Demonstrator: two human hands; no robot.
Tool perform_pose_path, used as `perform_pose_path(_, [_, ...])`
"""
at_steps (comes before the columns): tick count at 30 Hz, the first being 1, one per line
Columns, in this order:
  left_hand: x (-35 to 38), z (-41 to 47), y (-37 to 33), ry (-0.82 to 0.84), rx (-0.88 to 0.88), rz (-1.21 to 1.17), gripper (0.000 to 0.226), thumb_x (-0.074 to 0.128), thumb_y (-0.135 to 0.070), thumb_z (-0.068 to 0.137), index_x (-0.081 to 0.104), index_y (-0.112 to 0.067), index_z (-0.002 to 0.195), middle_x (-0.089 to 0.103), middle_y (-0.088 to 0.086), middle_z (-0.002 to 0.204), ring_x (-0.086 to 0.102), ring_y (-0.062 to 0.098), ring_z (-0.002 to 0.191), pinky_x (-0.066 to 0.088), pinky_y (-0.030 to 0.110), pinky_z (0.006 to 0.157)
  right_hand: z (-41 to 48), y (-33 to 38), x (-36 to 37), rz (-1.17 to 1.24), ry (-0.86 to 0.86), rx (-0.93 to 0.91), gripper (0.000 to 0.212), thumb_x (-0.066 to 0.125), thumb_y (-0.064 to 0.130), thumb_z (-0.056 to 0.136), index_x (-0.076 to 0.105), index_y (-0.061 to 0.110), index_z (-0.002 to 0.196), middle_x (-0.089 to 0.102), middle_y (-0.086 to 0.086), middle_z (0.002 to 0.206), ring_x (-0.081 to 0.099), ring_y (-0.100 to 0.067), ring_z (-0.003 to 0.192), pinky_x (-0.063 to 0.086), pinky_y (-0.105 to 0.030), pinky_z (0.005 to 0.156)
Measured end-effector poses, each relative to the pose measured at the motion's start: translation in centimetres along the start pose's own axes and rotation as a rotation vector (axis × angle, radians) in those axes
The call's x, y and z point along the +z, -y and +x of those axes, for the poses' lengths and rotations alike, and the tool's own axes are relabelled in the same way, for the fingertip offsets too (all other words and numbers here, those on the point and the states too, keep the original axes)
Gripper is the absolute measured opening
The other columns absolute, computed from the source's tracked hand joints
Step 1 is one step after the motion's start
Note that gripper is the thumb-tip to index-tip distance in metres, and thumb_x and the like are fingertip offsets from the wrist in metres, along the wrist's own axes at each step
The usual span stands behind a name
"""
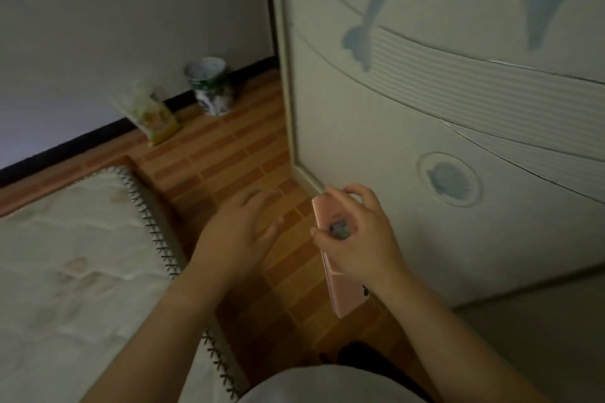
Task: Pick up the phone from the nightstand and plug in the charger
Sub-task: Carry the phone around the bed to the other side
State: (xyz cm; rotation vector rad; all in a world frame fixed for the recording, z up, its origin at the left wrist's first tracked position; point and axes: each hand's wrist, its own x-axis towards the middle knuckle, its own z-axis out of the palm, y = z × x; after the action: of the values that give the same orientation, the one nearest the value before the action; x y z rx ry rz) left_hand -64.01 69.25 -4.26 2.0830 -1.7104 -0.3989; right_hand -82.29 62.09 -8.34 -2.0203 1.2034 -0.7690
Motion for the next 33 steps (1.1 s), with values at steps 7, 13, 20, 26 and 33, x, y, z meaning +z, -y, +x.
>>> perform_pose_path(7, [-2.8, 4.9, 6.0, -0.115, -0.148, -0.023, 0.046, 0.048, -0.042, 0.087, 0.045, -0.026, 0.13, 0.045, 0.002, 0.139, 0.045, 0.021, 0.123, 0.04, 0.036, 0.097, 9.3, 2.4, 5.0, -0.028, 0.145, -0.126, 0.071, 0.054, 0.066, 0.064, 0.029, 0.051, 0.129, 0.027, 0.021, 0.129, 0.037, -0.002, 0.105, 0.045, -0.028, 0.076])
perform_pose_path(13, [-4.2, 16.2, 10.1, -0.108, -0.186, -0.029, 0.049, 0.045, -0.046, 0.087, 0.041, -0.03, 0.133, 0.039, 0.0, 0.143, 0.045, 0.021, 0.123, 0.042, 0.037, 0.095, 21.9, 1.8, 7.7, -0.002, 0.169, -0.136, 0.071, 0.056, 0.064, 0.066, 0.03, 0.049, 0.13, 0.03, 0.019, 0.133, 0.035, -0.001, 0.107, 0.038, -0.021, 0.075])
perform_pose_path(20, [-7.5, 30.8, 14.5, -0.127, -0.21, -0.058, 0.054, 0.038, -0.052, 0.082, 0.039, -0.033, 0.133, 0.037, 0.0, 0.145, 0.049, 0.012, 0.11, 0.04, 0.027, 0.087, 37.9, 2.5, 10.7, 0.007, 0.248, -0.185, 0.069, 0.057, 0.064, 0.068, 0.027, 0.055, 0.129, 0.027, 0.022, 0.133, 0.035, 0.001, 0.108, 0.038, -0.019, 0.075])
perform_pose_path(26, [-11.0, 35.6, 20.7, -0.174, -0.381, -0.058, 0.055, 0.039, -0.05, 0.082, 0.038, -0.032, 0.134, 0.035, -0.001, 0.147, 0.054, 0.003, 0.08, 0.048, 0.037, 0.088, 47.6, 5.7, 16.7, -0.001, 0.373, -0.282, 0.068, 0.058, 0.06, 0.069, 0.034, 0.047, 0.131, 0.029, 0.016, 0.137, 0.032, 0.002, 0.107, 0.037, -0.025, 0.079])
perform_pose_path(33, [-15.2, 42.2, 31.7, -0.283, -0.472, -0.047, 0.049, 0.045, -0.047, 0.087, 0.04, -0.033, 0.133, 0.035, -0.003, 0.146, 0.058, 0.001, 0.069, 0.047, 0.03, 0.072, 58.2, 11.4, 26.6, 0.087, 0.502, -0.379, 0.064, 0.061, 0.056, 0.07, 0.037, 0.048, 0.129, 0.028, 0.02, 0.131, 0.031, 0.008, 0.101, 0.032, -0.01, 0.071])
